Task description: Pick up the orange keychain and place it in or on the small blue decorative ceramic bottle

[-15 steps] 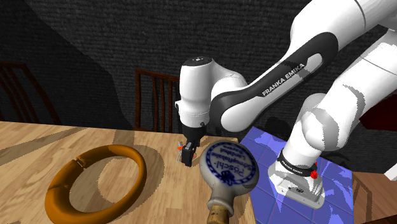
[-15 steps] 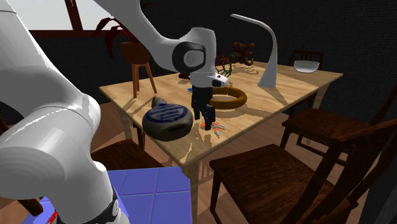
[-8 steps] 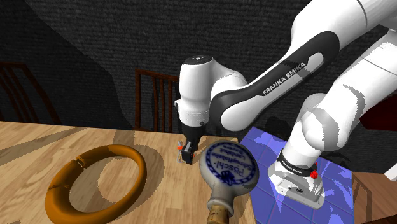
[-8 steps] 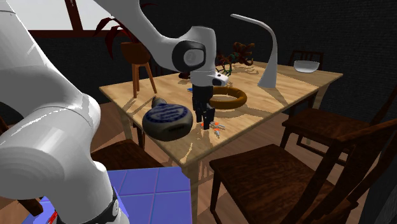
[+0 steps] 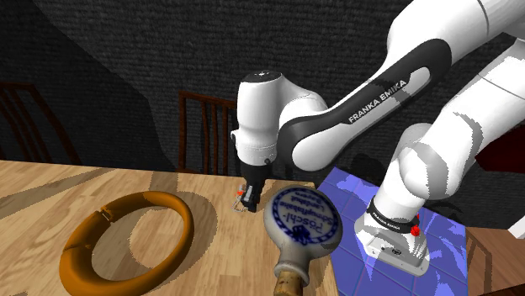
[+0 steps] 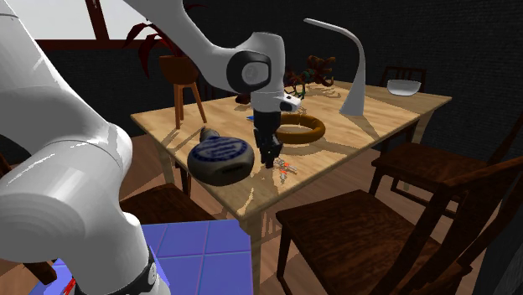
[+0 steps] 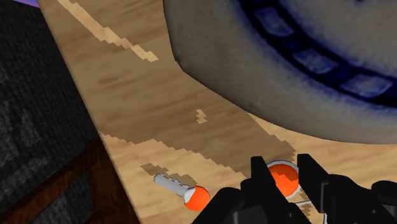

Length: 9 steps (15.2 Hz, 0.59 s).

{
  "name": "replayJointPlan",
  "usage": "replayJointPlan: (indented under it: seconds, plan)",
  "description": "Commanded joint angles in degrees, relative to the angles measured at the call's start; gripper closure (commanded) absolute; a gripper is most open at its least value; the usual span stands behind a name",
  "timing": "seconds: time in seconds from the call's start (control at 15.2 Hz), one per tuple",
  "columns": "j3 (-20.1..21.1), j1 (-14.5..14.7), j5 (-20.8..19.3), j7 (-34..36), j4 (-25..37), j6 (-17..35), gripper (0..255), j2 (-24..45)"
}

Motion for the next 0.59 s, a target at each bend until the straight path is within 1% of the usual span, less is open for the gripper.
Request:
replayJointPlan:
  seconds: [0.0,0.53]
  plan:
    - [-0.4,0.3,0.4,-0.4,0.4,-1.9,255,-1.1]
    - [-2.3,0.9,1.2,-1.4,3.6,-9.3,255,-5.6]
